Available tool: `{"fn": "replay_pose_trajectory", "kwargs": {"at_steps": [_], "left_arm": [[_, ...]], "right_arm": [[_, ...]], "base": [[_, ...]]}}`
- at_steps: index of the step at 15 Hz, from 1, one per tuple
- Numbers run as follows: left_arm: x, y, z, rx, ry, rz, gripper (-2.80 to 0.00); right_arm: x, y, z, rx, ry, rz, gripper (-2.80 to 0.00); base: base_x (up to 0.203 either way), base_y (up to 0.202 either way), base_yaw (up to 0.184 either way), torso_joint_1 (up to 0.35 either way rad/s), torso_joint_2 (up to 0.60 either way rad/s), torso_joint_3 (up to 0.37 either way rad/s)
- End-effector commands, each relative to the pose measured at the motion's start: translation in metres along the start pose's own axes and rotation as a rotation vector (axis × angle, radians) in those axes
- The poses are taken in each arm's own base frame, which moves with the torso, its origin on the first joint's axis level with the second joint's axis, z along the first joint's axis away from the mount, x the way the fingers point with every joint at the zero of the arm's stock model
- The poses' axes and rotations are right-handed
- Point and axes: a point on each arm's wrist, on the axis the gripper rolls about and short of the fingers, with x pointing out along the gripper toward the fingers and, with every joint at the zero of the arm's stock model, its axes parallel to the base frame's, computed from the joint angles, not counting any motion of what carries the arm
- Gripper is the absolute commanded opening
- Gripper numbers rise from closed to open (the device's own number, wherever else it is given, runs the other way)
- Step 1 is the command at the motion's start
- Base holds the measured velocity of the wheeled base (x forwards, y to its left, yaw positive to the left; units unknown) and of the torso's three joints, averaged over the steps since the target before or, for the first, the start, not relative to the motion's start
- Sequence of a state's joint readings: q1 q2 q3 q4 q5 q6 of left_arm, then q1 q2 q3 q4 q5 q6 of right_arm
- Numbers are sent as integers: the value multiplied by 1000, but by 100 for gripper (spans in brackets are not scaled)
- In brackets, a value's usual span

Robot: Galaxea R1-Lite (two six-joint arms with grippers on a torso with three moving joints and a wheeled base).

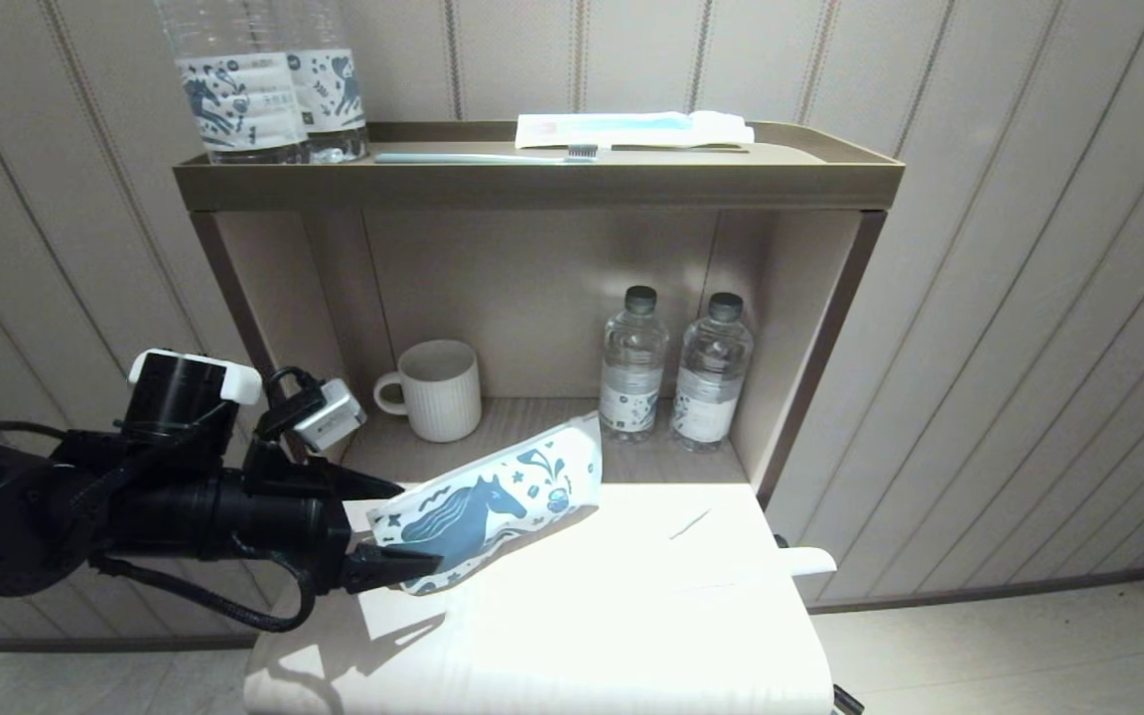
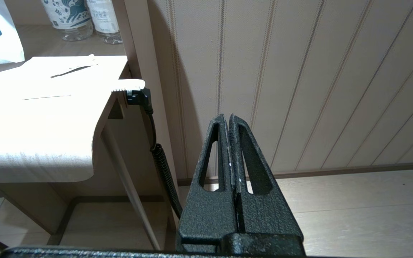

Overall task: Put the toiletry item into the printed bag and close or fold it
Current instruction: Pick up the storage bag

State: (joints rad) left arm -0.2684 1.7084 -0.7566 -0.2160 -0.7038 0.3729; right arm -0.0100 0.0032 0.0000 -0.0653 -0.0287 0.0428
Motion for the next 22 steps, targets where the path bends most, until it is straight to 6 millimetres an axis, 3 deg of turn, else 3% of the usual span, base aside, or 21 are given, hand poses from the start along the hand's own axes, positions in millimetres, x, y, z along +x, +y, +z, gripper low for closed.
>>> {"fn": "replay_pose_trajectory", "kwargs": {"at_steps": [1,13,14,22], "left_arm": [[4,0,0,16,3,-13,0],[11,2,-4,33,22,-28,0],[11,2,-4,33,24,-27,-280],[24,3,-10,48,41,-61,-280]], "right_arm": [[0,0,0,0,1,-1,-280],[0,0,0,0,1,0,-280],[0,0,0,0,1,-1,-280],[0,0,0,0,1,-1,-280]], "base": [[0,0,0,0,0,0],[0,0,0,0,0,0],[0,0,0,0,0,0],[0,0,0,0,0,0]]}}
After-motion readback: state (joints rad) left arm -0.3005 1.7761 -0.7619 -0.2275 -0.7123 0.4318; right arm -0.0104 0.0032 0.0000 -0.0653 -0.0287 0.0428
